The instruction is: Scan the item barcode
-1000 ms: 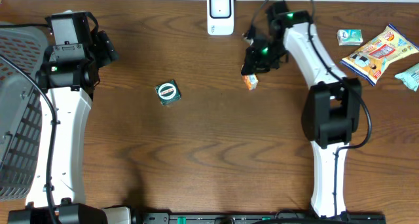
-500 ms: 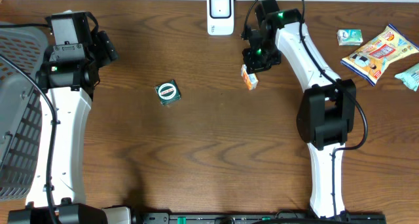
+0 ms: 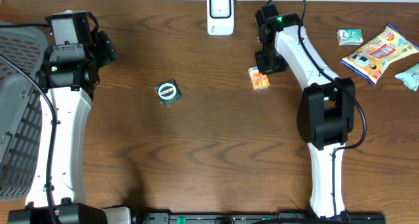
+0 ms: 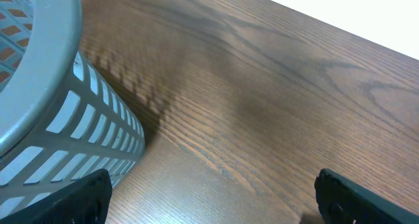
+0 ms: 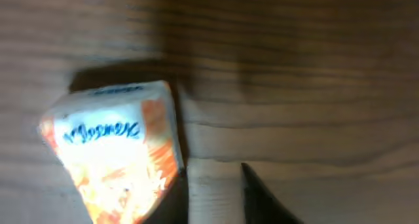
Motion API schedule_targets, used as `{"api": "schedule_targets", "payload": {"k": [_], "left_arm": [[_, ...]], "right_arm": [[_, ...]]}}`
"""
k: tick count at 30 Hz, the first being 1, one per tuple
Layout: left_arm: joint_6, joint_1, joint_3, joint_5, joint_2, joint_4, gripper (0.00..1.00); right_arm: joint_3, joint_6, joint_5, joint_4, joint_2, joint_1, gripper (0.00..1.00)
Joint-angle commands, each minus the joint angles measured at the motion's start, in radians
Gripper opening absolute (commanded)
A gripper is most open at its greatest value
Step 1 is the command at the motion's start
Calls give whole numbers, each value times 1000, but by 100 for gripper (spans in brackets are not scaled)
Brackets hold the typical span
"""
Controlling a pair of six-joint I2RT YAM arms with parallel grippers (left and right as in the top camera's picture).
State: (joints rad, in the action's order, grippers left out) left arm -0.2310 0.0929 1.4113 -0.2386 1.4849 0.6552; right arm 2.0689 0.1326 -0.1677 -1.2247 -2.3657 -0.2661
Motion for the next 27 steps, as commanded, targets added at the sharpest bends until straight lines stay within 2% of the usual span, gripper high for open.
{"api": "schedule_targets", "payload": {"k": [1, 2, 4, 6, 10, 15, 19, 27], "left_arm": [[13, 4, 8, -10, 6, 3, 98], [13, 4, 8, -10, 6, 3, 98], [13, 4, 8, -10, 6, 3, 98], [13, 4, 8, -10, 6, 3, 98], [13, 4, 8, -10, 6, 3, 98], [13, 4, 8, -10, 6, 3, 98], [13, 4, 8, -10, 6, 3, 98], [13, 4, 8, -10, 6, 3, 98]], "right_arm": [[24, -46, 87, -4, 4, -1, 40], [22, -56, 100, -6, 4, -1, 49], [17, -52, 101, -5, 4, -1, 59], [16, -40, 111, -4, 4, 2, 63], [16, -58, 267, 8, 4, 50, 64], [-1, -162, 528, 10, 3, 134, 63], [-44, -165, 565, 27, 3, 175, 58], [-251, -174, 702, 244, 3, 183, 53]]}}
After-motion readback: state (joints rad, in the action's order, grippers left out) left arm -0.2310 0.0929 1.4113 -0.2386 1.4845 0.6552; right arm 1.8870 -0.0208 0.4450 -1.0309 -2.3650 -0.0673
